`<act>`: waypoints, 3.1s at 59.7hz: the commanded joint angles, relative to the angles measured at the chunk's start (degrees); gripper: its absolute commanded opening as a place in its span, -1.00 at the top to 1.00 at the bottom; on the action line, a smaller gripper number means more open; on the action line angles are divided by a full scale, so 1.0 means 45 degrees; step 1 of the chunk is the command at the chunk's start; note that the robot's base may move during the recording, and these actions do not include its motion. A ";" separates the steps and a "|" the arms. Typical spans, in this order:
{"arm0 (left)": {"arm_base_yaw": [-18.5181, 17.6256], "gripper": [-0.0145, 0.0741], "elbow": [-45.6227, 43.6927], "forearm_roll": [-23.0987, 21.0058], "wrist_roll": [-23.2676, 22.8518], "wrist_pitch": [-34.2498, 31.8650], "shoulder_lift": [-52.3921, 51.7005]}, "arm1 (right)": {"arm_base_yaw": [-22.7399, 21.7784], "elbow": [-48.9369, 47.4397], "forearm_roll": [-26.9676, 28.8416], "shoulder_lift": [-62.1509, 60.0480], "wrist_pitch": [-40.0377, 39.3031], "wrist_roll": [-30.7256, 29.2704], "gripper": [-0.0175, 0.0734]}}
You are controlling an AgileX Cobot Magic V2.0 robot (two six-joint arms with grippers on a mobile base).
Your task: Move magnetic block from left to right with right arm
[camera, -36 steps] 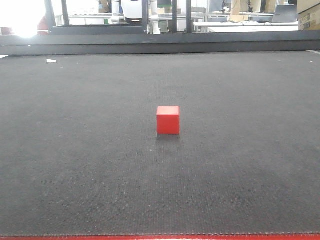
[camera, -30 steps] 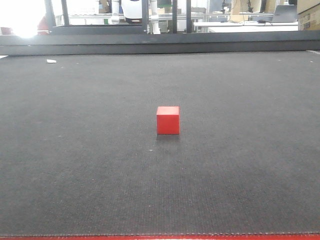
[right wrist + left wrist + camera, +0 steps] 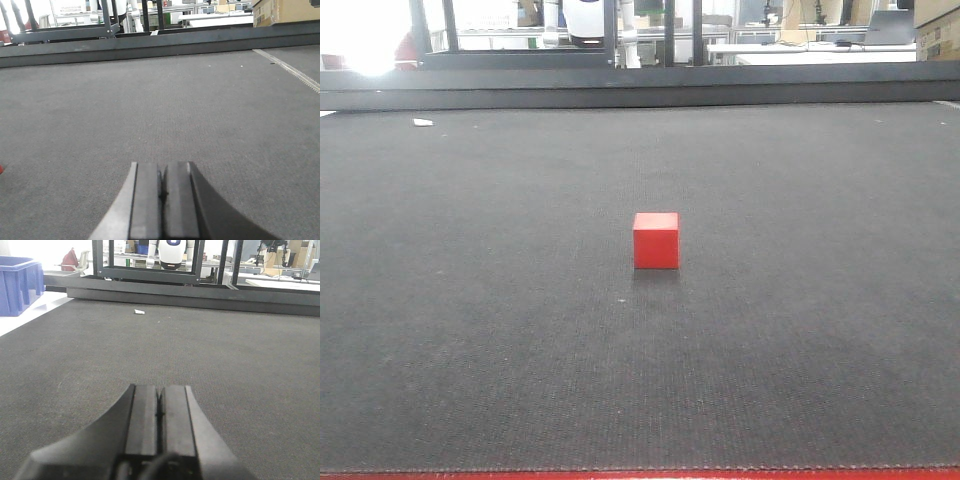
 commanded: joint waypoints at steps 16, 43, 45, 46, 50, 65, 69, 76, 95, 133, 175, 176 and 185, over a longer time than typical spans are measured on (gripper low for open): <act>0.0015 0.94 0.0119 0.0000 -0.0056 -0.1149 -0.0175 | -0.0007 -0.0060 -0.0117 -0.0264 -0.1899 -0.0024 0.47; 0.0015 0.94 0.0119 0.0000 -0.0056 -0.1149 -0.0175 | 0.0017 -0.5324 -0.0117 0.2763 -0.0128 -0.0024 0.19; 0.0015 0.94 0.0119 0.0000 -0.0056 -0.1149 -0.0175 | 0.0017 -0.5869 -0.0117 0.3442 -0.0024 -0.0024 0.04; 0.0015 0.94 0.0119 0.0000 -0.0056 -0.1149 -0.0175 | 0.0017 -0.6097 -0.0117 0.3795 0.0049 -0.0024 -0.05; 0.0015 0.94 0.0119 0.0000 -0.0056 -0.1149 -0.0175 | 0.0017 -0.6892 -0.0105 0.5001 0.0478 -0.0002 -0.37; 0.0015 0.94 0.0119 0.0000 -0.0056 -0.1149 -0.0175 | 0.0954 -1.0567 -0.0105 0.9448 0.3794 0.1013 -0.78; 0.0015 0.93 0.0119 0.0000 -0.0056 -0.1149 -0.0175 | 0.1820 -1.1663 -0.0105 1.0617 0.4902 0.1117 -0.78; 0.0015 0.94 0.0119 0.0000 -0.0056 -0.1149 -0.0175 | 0.3635 -1.3453 -0.0202 1.2911 0.6674 0.1847 -0.78; 0.0015 0.94 0.0119 0.0000 -0.0056 -0.1149 -0.0175 | 0.7418 -1.7491 -0.2510 1.8173 0.8908 0.6031 -0.78; 0.0015 0.94 0.0119 0.0000 -0.0056 -0.1149 -0.0175 | 0.8547 -2.1931 -0.3601 2.4522 1.1010 0.8675 -0.78; 0.0015 0.94 0.0119 0.0000 -0.0056 -0.1149 -0.0175 | 0.8386 -2.1945 -0.3785 2.5559 1.0430 0.8662 0.16; 0.0015 0.94 0.0119 0.0000 -0.0056 -0.1149 -0.0175 | 0.8371 -2.1945 -0.3784 2.5524 1.0447 0.8662 0.19; 0.0015 0.93 0.0119 0.0000 -0.0056 -0.1149 -0.0175 | 0.8042 -2.1932 -0.3758 2.4836 1.0695 0.8602 0.31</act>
